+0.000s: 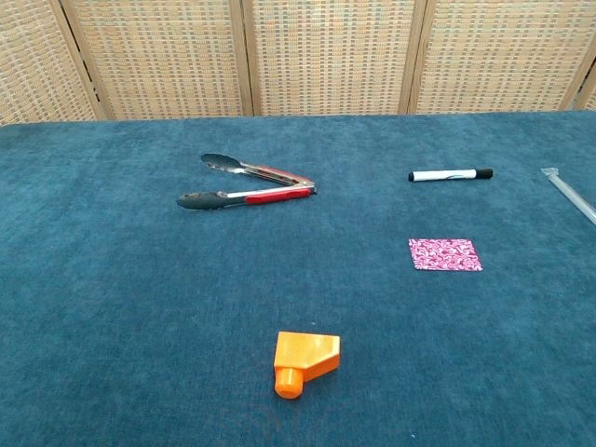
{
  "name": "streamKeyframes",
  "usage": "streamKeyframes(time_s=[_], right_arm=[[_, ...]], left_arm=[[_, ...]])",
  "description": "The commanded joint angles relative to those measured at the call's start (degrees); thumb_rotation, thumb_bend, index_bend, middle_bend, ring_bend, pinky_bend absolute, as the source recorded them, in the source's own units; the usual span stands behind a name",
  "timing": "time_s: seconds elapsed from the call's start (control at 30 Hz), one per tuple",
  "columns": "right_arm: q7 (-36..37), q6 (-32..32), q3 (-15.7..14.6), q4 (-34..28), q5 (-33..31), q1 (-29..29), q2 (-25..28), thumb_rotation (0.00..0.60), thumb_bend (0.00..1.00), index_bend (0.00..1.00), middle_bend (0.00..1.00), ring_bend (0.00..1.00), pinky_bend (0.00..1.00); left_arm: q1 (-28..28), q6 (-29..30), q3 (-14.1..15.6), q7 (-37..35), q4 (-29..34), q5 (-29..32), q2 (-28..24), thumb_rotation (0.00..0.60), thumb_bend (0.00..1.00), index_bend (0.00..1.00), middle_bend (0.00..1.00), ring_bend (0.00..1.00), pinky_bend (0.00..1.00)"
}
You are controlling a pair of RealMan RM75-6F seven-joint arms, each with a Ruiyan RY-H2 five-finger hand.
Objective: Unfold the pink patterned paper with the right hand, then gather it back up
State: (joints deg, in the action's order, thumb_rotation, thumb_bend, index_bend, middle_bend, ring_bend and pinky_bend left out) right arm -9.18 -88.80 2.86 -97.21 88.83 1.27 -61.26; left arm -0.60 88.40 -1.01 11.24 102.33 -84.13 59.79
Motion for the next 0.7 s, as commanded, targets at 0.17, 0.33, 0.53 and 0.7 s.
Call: streamKeyframes(time_s=[0.17, 0.33, 0.53, 0.7], right_arm=[[0.1, 0.0, 0.0, 0.0, -0.1, -0.1, 0.0, 0.6, 0.23, 0.1, 0.09, 0.0, 0.0], [0.2, -0.2, -0.1, 0.0, 0.1, -0.2, 0.1, 0.6, 0.23, 0.1, 0.09, 0.0, 0.0], [0.4, -0.2, 0.1, 0.1, 0.3, 0.1, 0.3, 0.6, 0.23, 0.1, 0.09, 0.0, 0.0], [1.9, 0.8, 0.1, 0.2, 0.2, 0.5, 0.4, 0.6, 0.23, 0.1, 0.09, 0.0, 0.0]], left_arm=[[0.3, -0.4, 0.0, 0.2, 0.1, 0.0, 0.1, 0.6, 0.13, 0.02, 0.0, 0.0, 0.0], [0.2, -0.2, 0.0, 0.2, 0.1, -0.1, 0.0, 0.6, 0.13, 0.02, 0.0, 0.0, 0.0], [0.1, 0.3, -0.1, 0.3, 0.4, -0.3, -0.3, 0.6, 0.13, 0.02, 0.0, 0.0, 0.0], [0.1, 0.8, -0.3, 0.9, 0.8, -0.4, -0.5, 0.6, 0.13, 0.02, 0.0, 0.0, 0.0]])
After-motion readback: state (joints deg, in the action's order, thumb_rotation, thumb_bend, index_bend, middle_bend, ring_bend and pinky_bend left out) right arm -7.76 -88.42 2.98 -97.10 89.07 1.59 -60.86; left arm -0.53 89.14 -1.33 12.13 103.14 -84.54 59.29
